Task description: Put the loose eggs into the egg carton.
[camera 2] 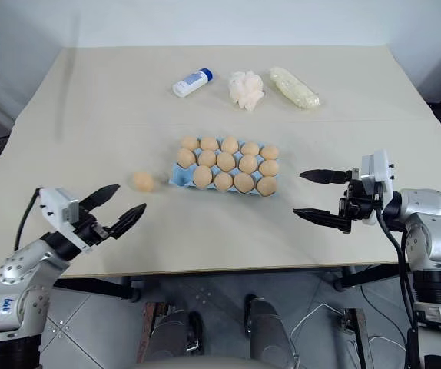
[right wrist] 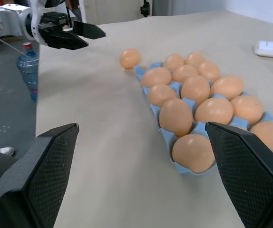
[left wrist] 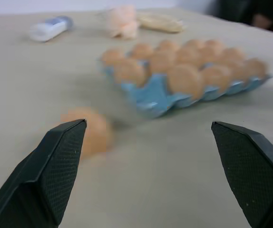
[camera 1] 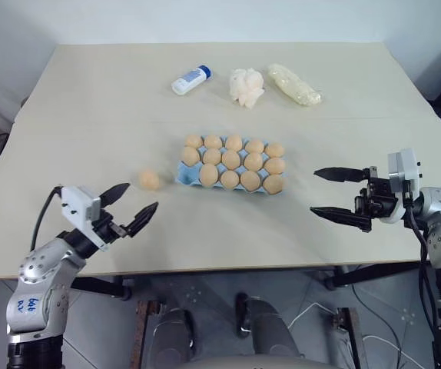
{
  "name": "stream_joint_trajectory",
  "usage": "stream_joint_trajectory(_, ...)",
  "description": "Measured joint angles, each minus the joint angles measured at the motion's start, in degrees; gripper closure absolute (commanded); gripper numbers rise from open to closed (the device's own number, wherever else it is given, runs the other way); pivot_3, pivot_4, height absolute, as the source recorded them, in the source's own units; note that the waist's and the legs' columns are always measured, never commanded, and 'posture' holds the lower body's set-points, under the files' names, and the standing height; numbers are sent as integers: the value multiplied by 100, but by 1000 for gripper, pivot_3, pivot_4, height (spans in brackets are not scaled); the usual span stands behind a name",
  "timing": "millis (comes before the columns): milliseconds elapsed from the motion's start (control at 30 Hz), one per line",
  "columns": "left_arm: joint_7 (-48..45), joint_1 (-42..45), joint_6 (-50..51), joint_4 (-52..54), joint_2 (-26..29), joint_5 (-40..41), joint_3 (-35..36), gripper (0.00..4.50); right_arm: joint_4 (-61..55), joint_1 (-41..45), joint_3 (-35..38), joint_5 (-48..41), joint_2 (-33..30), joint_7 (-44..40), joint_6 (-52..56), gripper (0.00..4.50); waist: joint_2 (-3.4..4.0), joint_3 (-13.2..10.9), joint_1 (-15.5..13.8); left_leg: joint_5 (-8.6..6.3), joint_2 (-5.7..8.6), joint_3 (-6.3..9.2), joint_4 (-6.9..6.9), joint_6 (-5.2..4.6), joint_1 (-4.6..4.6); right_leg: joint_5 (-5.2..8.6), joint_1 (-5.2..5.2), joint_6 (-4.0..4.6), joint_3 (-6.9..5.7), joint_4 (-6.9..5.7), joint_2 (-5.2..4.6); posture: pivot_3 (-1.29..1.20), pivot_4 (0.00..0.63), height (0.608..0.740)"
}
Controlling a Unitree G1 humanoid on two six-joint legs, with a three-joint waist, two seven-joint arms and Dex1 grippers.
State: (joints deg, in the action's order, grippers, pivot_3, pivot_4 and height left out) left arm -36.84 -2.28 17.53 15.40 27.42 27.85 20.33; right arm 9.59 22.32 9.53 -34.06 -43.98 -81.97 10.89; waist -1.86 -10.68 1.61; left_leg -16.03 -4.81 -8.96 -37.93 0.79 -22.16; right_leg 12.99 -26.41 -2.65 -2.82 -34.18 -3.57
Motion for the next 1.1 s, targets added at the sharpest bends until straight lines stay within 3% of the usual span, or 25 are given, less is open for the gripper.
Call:
stream_joint_trajectory(400, 210, 328, -79, -406, 7, -84, 92, 12, 364, 223, -64, 220, 56, -122, -199, 0, 0, 0, -1, -3, -3, -2, 1, 4, 0, 0, -1, 1, -1, 0, 0, 0, 150, 740)
stream_joint_trajectory(567, 277, 1620, -158, -1665, 79, -518, -346, 12, 389, 379, -193, 264, 151, -106, -188, 0, 0, 0, -12, 0, 0, -12, -1, 2, -1, -17, 0, -5, -3, 2, 0, 0, 150, 740)
stream_joint_trajectory(833, 108, 2628, -297, -3357, 141, -1127, -962, 12, 398, 409, -211, 272, 152, -72, -120, 0, 1, 0, -4, -6, -11, -47, 3, -14, -4, -22, -14, -15, -18, -15, 6, 0, 150, 740)
stream_joint_trajectory(933, -35, 2852, -439, -3760, 157, -1273, -1088, 605, 398, 410, -211, 274, 152, -43, -84, 0, 0, 0, -3, -7, -13, -47, 4, -12, -4, -21, -14, -14, -19, -14, 7, 0, 150, 740)
stream_joint_trajectory(1100, -222, 2999, -635, -4051, 162, -1331, -1150, 2180, 360, 393, -211, 274, 152, 37, -75, 0, 1, 0, -2, -8, -12, -49, 3, -11, -3, -21, -14, -14, -17, -16, 5, 0, 150, 740)
